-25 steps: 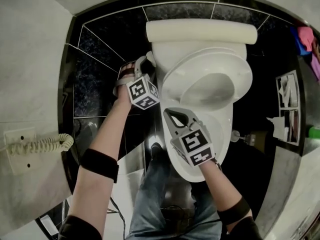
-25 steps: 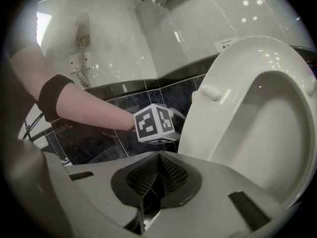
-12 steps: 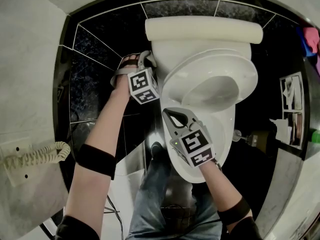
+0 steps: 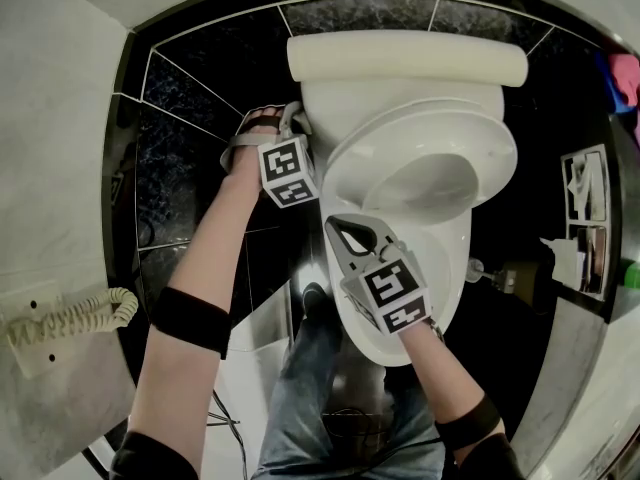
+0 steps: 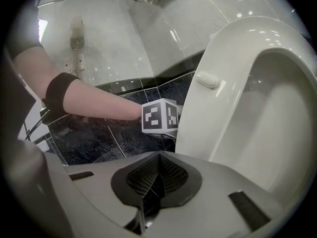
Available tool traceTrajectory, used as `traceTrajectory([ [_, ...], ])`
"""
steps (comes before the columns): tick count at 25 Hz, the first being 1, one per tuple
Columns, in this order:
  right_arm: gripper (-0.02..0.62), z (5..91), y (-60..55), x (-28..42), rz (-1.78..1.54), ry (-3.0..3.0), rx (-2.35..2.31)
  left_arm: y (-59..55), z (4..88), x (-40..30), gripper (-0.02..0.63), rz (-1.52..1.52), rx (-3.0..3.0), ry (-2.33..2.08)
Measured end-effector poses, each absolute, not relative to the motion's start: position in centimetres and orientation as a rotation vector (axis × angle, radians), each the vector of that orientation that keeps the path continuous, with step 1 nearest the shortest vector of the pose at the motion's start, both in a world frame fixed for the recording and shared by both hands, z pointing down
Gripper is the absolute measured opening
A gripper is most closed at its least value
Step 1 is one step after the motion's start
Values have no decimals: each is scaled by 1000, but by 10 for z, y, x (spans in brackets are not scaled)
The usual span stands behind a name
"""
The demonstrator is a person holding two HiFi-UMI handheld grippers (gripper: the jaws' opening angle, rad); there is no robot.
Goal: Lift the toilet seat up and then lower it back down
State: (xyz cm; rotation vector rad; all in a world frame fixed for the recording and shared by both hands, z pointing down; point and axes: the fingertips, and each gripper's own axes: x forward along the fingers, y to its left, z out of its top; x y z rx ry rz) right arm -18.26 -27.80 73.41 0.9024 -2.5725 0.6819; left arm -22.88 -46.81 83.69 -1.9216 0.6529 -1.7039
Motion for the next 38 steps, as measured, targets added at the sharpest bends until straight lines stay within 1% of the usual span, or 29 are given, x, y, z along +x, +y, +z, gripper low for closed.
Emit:
traceTrajectory([
  [5, 6, 734, -278, -185, 681, -2580, 897, -470, 839, -230, 218, -1718, -1911, 649],
  [9, 6, 735, -277, -185, 690, -2579, 892, -473, 844, -233, 163, -1714, -1907, 669],
  [11, 6, 737, -276, -185, 692, -2578, 889, -472, 846, -233, 149, -1710, -1947, 688],
  [22, 6, 745, -274, -192, 706, -2576, 878, -470, 849, -233, 137, -1710, -2070, 654],
  [34, 6, 745, -269, -187, 698, -2561, 889, -473, 848, -233, 137, -1703, -1973, 679],
  [38, 6, 738, -265, -178, 690, -2550, 895, -474, 843, -234, 147, -1697, -1866, 731],
])
